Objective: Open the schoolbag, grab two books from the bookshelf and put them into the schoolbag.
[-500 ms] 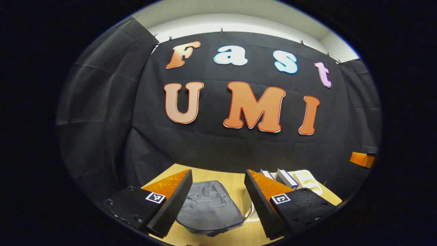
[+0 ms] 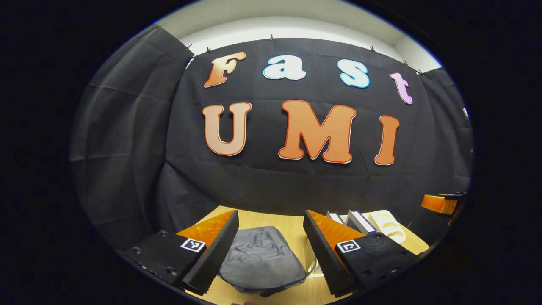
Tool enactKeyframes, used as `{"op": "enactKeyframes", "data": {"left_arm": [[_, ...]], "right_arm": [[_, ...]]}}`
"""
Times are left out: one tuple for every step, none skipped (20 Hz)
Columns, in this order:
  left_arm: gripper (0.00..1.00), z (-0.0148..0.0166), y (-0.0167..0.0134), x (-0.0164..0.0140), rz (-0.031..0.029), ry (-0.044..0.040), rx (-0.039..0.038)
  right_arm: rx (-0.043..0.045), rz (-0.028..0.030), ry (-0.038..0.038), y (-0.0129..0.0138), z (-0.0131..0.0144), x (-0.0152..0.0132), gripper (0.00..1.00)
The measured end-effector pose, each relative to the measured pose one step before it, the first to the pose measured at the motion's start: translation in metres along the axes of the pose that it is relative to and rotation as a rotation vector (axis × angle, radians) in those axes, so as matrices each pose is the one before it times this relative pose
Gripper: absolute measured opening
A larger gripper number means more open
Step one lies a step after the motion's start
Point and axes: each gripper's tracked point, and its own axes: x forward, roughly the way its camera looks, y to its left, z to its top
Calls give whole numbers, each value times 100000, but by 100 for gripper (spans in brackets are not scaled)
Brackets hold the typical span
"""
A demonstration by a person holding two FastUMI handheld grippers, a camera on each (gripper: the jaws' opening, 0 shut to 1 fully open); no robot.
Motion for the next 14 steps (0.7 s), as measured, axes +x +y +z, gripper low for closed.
{"op": "enactKeyframes", "data": {"left_arm": [[96, 359, 132, 237, -1282, -729, 532], [97, -292, 1, 286, -941, 238, -34], [96, -335, 156, 293, -2, 868, -543], [96, -641, 283, 105, 133, 1453, -673], [96, -280, 273, 84, -124, 726, -680], [97, -63, 268, 55, -268, -670, -585], [97, 36, 313, 88, 304, 379, 579], [96, -604, 584, -149, 1361, 1385, 1284], [96, 31, 464, -72, 597, -170, 600], [96, 191, -11, -72, -409, -444, 54], [96, 101, 201, -61, 177, 20, 165], [96, -96, 309, -16, 846, -273, -59], [96, 157, 251, 36, 426, -695, -297], [96, 23, -20, 33, 205, -240, -178]], "right_arm": [[-706, -1528, -168, 11, -75, -4, 97], [-680, -1017, -730, -49, 104, -69, 98], [-699, -354, -163, 173, 32, 100, 98], [-928, -215, 309, 288, -136, 177, 98], [-1170, -203, -116, 188, -167, 67, 97], [-768, -277, -727, 40, -46, 14, 98], [-121, -413, 979, 96, -207, 70, 98], [800, 380, 1203, 276, -547, -154, 98], [1140, 532, -397, 200, 39, -51, 98], [591, -720, -508, -62, 121, 97, 98], [44, -894, 288, -190, -80, 31, 98], [-1, 140, 404, 150, -58, -22, 98], [56, 291, 327, -21, 67, -39, 98], [-176, 340, -156, -26, 130, 30, 98]]}}
